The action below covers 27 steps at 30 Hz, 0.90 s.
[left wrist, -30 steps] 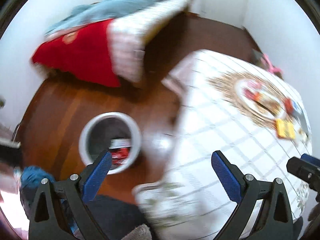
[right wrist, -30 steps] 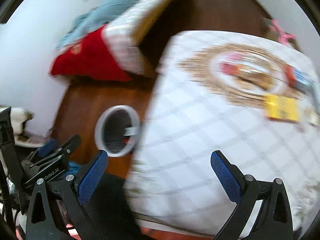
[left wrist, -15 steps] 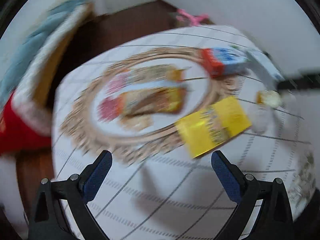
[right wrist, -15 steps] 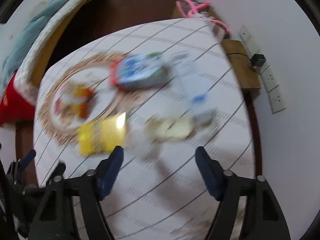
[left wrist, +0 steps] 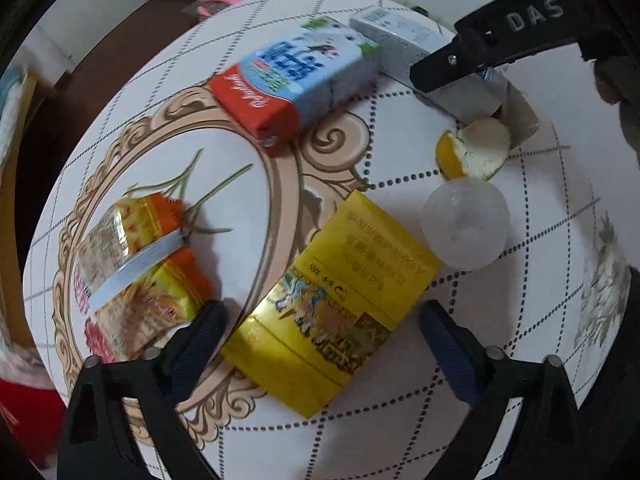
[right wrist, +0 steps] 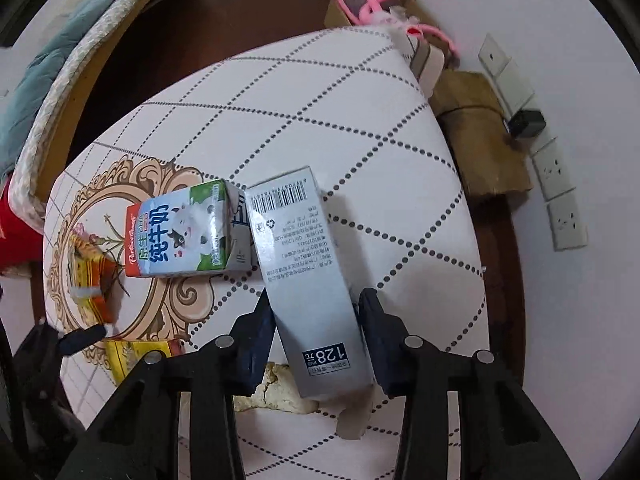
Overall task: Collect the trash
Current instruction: 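Grasp the yellow cigarette box with the left tool while the right tool holds the white box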
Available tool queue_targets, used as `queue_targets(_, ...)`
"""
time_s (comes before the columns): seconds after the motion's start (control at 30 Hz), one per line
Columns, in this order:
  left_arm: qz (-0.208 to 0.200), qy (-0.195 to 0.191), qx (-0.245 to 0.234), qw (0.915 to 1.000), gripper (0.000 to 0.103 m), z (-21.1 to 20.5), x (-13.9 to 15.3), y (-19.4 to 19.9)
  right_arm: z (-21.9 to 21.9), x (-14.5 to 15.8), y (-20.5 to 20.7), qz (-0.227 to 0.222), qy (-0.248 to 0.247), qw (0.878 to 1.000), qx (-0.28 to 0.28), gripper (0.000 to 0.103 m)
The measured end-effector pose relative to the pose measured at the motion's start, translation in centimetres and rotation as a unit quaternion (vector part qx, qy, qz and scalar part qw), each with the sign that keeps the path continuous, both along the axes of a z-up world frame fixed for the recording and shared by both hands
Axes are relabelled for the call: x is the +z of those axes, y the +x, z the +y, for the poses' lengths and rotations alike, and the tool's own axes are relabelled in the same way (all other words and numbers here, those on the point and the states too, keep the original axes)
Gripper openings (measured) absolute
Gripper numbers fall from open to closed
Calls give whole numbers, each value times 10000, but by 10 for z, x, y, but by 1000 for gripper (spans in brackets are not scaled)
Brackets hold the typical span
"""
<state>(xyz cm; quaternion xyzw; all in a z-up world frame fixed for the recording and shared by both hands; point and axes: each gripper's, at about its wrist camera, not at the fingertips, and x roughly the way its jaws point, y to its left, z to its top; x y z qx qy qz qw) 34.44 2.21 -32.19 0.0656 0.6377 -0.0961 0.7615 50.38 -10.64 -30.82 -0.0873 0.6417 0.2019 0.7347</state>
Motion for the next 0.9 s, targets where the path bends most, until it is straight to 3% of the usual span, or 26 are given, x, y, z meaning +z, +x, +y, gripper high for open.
queue_targets(0.1, -45, -16, -38, 10000, 79, -5, 4, 2, 1, 0, -6, 117, 97, 9998, 132, 43)
queue_targets(0.23, -37, 18, 266, 9996, 73, -3, 8, 2, 4, -2, -10, 119, 96, 9996, 234, 43)
queue_targets(0.3, 159, -36, 1036, 9945, 72, 10, 8, -2, 3, -3, -11, 129, 105, 9996, 226, 43)
queue_targets(0.33, 308, -98, 1518, 9879, 72, 19, 8, -4, 3, -3, -11, 113, 92, 9996, 231, 43)
queue_targets(0.4, 399, -475, 2217, 9732, 72, 35, 10, -12, 3, -3, -12, 112, -15, 9997, 234, 42)
queue_targets(0.43, 379, -662, 2303, 9701, 72, 37, 12, -20, 3, -4, -13, 186, -24, 9995, 236, 42)
queue_targets(0.47, 341, -759, 2264, 9705, 73, 38, 12, -22, 3, -5, -15, 282, -2, 9993, 258, 43)
queue_targets(0.53, 322, -636, 1855, 9800, 73, 29, 12, -22, 5, -5, -18, 450, 15, 9984, 341, 43)
queue_targets(0.63, 381, -80, 988, 9943, 73, -1, 8, -26, 10, -5, -18, 390, -67, 9985, 380, 48)
queue_targets(0.67, 399, 128, 856, 9955, 73, -9, 7, -26, 11, -5, -18, 365, -66, 9986, 372, 48)
queue_targets(0.73, 369, 155, 863, 9955, 69, -21, 8, -25, 15, -8, -16, 334, -101, 9988, 354, 48)
queue_targets(0.77, 383, 87, 944, 9948, 59, -23, 9, -24, 17, -10, -16, 284, -139, 9989, 354, 49)
queue_targets(0.8, 367, 107, 1029, 9940, 59, -26, 12, -24, 19, -9, -18, 218, -165, 9989, 369, 48)
queue_targets(0.83, 371, 106, 1094, 9932, 59, -28, 15, -29, 20, -8, -20, 156, -210, 9989, 393, 41)
queue_targets(0.9, 246, 102, 1330, 9908, 58, -25, 19, -35, 22, -5, -23, 83, -199, 9989, 406, 41)
